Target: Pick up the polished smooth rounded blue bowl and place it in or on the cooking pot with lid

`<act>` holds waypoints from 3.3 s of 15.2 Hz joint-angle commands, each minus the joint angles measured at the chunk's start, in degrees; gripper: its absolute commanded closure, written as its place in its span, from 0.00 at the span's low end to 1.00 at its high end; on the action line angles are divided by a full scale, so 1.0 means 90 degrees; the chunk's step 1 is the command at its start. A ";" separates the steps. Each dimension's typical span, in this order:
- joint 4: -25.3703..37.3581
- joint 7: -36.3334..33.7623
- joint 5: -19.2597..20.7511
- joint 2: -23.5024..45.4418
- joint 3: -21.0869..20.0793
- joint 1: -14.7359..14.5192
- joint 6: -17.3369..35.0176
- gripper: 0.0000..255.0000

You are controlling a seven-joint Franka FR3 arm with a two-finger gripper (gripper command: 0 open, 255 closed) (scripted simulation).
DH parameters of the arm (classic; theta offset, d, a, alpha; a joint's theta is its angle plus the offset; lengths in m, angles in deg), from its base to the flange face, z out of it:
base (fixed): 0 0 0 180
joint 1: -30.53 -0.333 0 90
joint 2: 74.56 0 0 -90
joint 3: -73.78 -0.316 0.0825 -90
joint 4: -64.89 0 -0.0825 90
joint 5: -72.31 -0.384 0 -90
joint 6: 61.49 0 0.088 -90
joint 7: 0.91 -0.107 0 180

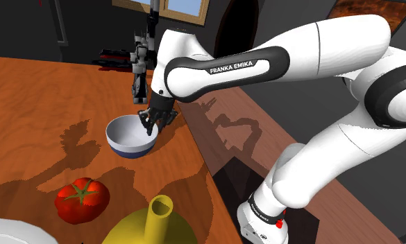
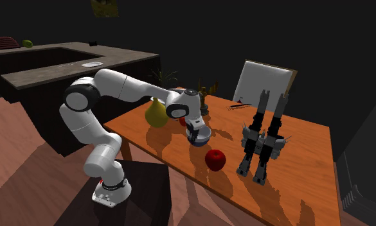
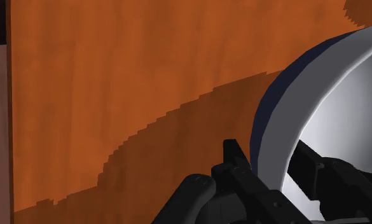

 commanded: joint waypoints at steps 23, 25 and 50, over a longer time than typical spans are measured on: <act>0.0986 -0.0067 0.0042 -0.0343 0.0109 0.0029 -0.1322 1.00; 0.1138 -0.0079 0.0051 -0.0363 0.0121 0.0034 -0.1494 1.00; 0.3171 -0.0713 0.0119 -0.0270 -0.0089 -0.0070 -0.3372 1.00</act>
